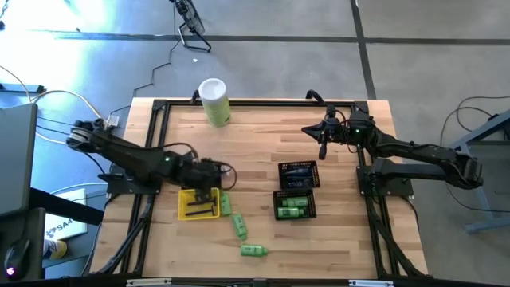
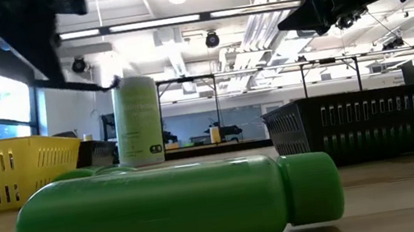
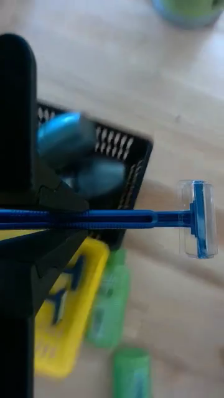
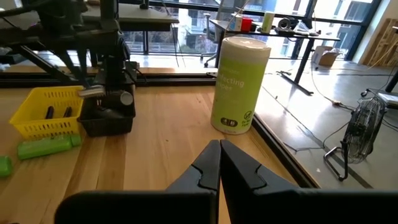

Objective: Pick & Place Travel size toiletries
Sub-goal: Put the blue razor into the yellow bin, then put the green shampoo into the bottom right black bin

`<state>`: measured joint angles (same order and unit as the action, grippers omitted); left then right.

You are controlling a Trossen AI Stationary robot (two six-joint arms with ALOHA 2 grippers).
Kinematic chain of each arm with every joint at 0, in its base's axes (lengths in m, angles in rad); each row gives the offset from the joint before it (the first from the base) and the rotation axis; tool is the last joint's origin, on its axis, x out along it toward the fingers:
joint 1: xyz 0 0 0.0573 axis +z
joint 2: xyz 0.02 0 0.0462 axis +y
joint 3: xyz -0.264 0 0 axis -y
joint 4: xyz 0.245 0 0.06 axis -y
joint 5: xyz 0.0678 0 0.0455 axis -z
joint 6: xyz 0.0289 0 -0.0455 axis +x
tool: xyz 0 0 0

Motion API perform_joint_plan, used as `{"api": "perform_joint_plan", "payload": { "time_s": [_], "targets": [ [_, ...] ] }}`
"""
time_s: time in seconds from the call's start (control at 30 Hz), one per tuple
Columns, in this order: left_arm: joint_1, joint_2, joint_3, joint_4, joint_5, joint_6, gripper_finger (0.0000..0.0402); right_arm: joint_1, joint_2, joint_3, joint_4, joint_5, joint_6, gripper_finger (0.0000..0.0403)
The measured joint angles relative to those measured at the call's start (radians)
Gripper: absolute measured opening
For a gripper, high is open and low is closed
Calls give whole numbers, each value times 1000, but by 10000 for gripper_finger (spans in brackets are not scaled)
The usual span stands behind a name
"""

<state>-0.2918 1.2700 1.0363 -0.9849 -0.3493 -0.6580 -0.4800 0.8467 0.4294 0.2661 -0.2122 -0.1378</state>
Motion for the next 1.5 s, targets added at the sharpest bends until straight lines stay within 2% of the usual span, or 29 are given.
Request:
{"api": "perform_joint_plan", "payload": {
  "time_s": [0.2,0.37,0.53,0.77,1.1,1.5],
  "targets": [
    [-45,-154,-128,37,82,-31,36,0,0,0,0,1,2,2],
    [-78,-249,-244,134,235,-59,36,0,0,0,0,3,1,2],
    [-97,-281,-332,197,292,-85,36,0,0,0,0,3,1,2],
    [-95,-280,-409,295,430,-109,36,0,0,0,0,3,1,2],
    [-95,-280,-412,303,439,-111,49,0,0,0,0,3,2,2],
    [-95,-280,-412,303,436,-185,62,0,0,0,0,3,2,2]
  ]
}}
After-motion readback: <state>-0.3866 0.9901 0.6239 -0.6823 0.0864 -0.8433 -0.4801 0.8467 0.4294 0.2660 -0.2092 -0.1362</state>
